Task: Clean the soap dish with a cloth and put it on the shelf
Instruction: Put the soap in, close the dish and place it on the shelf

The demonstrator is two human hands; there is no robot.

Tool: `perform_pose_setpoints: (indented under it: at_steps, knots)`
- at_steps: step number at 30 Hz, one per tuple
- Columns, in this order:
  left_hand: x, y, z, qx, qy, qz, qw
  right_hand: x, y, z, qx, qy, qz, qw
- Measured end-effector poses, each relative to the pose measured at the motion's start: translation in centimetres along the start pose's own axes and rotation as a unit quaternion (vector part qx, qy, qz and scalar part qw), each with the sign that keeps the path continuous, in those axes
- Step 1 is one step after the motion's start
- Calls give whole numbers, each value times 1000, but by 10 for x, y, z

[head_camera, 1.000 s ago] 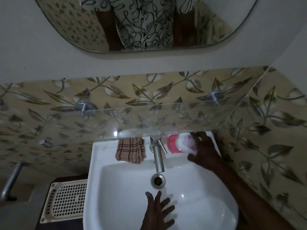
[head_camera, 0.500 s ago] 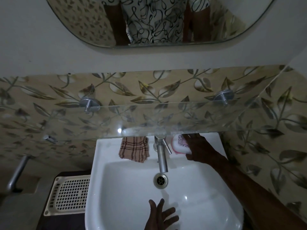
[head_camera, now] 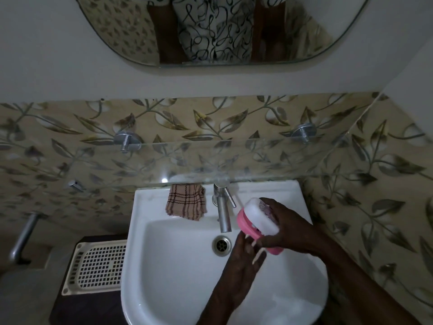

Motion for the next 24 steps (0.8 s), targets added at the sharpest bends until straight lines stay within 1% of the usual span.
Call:
perform_pose_setpoints:
  at_steps: [2, 4, 8, 11, 13, 15, 20, 24]
  knots:
    - [-16, 7, -5, -8, 43, -5, 999, 8, 3, 10, -1, -8, 0, 1000]
    - [-30, 8, -8, -10, 68, -6, 998, 16, 5, 13, -2, -10, 2, 1000]
    - [-48, 4, -6, 18, 97, -12, 995, 33, 7, 13, 13, -20, 7, 1000]
    - [-60, 8, 1, 26, 74, 17, 997, 44, 9, 13, 10, -26, 27, 999]
    - [-66, 13, 9, 41, 63, 38, 996, 49, 13, 15, 12, -20, 60, 998]
    - [-71, 18, 18, 30, 60, 48, 997, 54, 16, 17, 12, -17, 82, 996]
    - [-83, 27, 35, -8, 89, 36, 995, 75, 19, 24, 9, -28, 93, 995]
    - [-96, 32, 41, -18, 116, 51, 992, 92, 19, 30, -12, -46, 96, 994]
Point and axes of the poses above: each hand's wrist, its own z-axis away from the middle knuckle, its own y-axis out of the palm, x = y × z, the point moved 1 cm from there along -z, towards the middle knuckle, and after that the axes turned 13 degrees about x, right-handed, at the moved point
